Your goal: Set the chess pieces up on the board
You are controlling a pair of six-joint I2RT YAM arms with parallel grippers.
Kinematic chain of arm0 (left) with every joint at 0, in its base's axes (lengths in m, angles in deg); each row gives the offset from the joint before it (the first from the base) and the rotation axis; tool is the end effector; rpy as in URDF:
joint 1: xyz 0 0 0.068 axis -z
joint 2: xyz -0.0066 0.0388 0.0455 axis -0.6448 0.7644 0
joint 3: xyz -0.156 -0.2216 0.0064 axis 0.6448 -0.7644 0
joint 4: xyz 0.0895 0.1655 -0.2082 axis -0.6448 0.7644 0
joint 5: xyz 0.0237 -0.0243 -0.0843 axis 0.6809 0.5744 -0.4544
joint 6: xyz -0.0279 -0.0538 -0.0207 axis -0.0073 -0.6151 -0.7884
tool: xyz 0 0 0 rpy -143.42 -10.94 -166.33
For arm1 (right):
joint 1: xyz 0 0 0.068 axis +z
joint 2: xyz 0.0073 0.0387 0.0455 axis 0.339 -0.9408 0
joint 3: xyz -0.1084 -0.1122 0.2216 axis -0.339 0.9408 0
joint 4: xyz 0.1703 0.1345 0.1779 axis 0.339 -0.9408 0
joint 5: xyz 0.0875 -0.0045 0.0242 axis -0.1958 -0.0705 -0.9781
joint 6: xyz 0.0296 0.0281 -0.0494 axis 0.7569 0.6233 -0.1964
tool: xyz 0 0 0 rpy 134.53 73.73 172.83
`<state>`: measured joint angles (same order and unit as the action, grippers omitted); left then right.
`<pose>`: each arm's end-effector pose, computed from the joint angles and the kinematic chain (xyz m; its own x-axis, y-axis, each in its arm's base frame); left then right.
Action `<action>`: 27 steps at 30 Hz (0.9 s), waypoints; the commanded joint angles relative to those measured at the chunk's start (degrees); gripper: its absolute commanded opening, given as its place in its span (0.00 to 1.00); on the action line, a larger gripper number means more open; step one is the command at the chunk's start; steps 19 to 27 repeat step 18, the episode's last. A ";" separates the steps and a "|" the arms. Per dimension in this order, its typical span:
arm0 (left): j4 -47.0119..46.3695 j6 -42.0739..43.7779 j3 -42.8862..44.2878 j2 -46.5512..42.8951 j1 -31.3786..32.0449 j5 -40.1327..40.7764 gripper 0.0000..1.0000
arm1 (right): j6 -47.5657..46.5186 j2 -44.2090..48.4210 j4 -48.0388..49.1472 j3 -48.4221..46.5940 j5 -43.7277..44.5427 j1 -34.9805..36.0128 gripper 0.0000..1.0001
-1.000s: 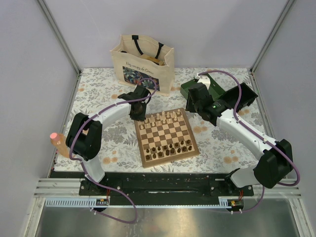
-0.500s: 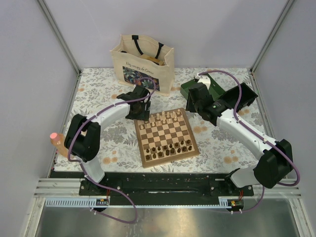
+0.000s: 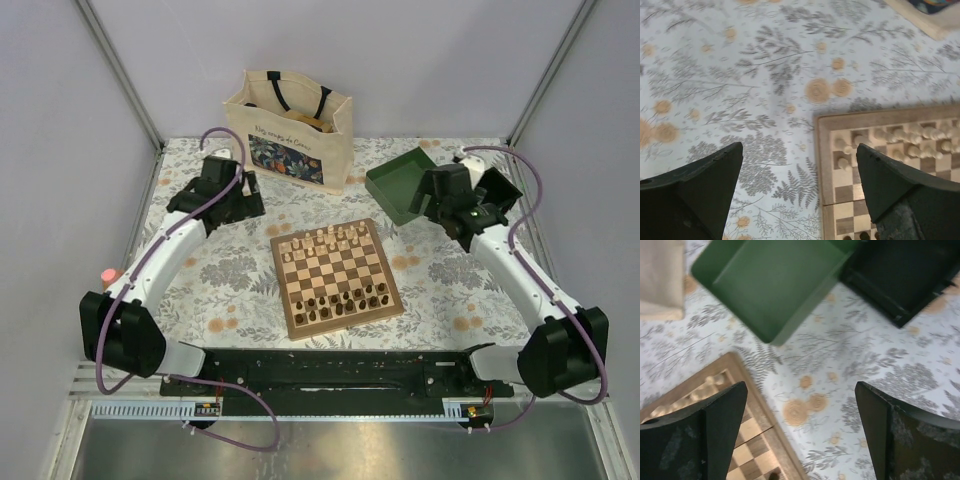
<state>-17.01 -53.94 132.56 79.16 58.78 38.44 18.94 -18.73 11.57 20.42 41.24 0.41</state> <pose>0.3183 -0.0976 0.2994 -0.7071 -0.1882 -0.6816 -0.1074 0.9813 -0.1596 0.3094 0.0943 0.2998 -0.5568 0.2386 -0.7957 0.2239 0.9655 0.1328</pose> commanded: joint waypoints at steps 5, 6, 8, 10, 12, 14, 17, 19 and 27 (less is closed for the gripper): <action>-1.31 -3.39 -6.07 -5.40 -6.33 3.44 0.99 | 2.59 8.76 -0.39 8.42 9.72 -8.45 0.99; -1.22 -3.39 -6.16 -5.93 -6.33 4.06 0.99 | 2.50 9.38 0.14 9.39 10.88 -8.54 1.00; -1.22 -3.74 -6.07 -6.64 -6.33 4.94 0.99 | 2.24 9.56 1.46 10.89 11.42 -8.45 1.00; -2.09 -4.09 -7.03 -8.12 -6.33 4.86 0.99 | 1.10 9.12 3.04 11.94 9.67 -8.54 1.00; -3.24 -4.09 -8.26 -9.62 -6.33 4.33 0.99 | 0.05 8.42 4.01 12.21 8.27 -8.54 1.00; -4.55 -3.66 -9.49 -10.85 -6.42 3.19 0.99 | -0.92 7.54 4.28 12.21 7.56 -8.54 0.99; -5.61 -3.83 -10.90 -12.96 -6.33 2.92 0.99 | -2.76 6.31 4.54 12.30 8.17 -8.45 1.00; -6.22 -4.01 -11.60 -13.57 -6.33 3.10 0.99 | -3.29 5.96 4.63 12.65 8.95 -8.36 0.99; -6.22 -4.01 -11.60 -13.57 -6.33 3.10 0.99 | -3.29 5.96 4.63 12.65 8.95 -8.36 0.99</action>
